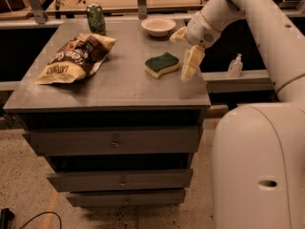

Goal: Move sponge near brown chip bag

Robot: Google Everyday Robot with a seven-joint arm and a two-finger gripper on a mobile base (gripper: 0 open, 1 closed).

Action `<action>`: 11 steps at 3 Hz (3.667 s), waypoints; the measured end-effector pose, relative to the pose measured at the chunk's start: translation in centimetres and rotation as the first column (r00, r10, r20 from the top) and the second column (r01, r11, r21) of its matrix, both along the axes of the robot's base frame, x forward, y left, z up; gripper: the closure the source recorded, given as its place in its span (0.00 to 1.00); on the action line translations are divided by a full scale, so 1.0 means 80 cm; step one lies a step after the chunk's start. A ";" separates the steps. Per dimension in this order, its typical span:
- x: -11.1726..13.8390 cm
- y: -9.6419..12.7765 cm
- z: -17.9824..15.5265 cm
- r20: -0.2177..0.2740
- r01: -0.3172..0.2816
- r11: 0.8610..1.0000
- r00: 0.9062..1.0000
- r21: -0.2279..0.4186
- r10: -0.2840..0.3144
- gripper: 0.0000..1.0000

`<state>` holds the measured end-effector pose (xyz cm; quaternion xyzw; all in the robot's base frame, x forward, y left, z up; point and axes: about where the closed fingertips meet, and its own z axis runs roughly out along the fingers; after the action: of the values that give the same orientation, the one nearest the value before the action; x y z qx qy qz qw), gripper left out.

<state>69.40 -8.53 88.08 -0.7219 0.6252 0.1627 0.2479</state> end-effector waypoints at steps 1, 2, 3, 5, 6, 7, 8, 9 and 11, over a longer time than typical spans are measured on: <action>0.016 0.003 -0.010 -0.036 0.063 0.997 0.997 0.036 -0.062 0.00; 0.036 0.013 -0.027 -0.061 0.113 0.987 0.992 0.114 -0.106 0.00; 0.050 0.023 -0.041 -0.066 0.132 0.981 0.990 0.144 -0.124 0.00; 0.065 0.029 -0.068 -0.078 0.174 0.967 0.984 0.184 -0.162 0.42; 0.065 0.029 -0.064 -0.078 0.174 0.967 0.984 0.184 -0.162 0.64; 0.065 0.029 -0.059 -0.078 0.174 0.967 0.984 0.185 -0.162 0.88; 0.064 0.034 -0.058 -0.076 0.176 0.966 0.984 0.191 -0.164 1.00; 0.064 0.034 -0.058 -0.076 0.176 0.966 0.984 0.191 -0.164 1.00; 0.093 0.096 -0.053 -0.177 0.352 0.903 0.932 0.247 -0.316 1.00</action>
Offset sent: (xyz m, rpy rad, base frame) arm 0.0343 0.0054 -0.0223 0.1736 0.0857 -0.1365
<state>76.86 -0.85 83.81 -0.5501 0.7263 0.2503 0.3275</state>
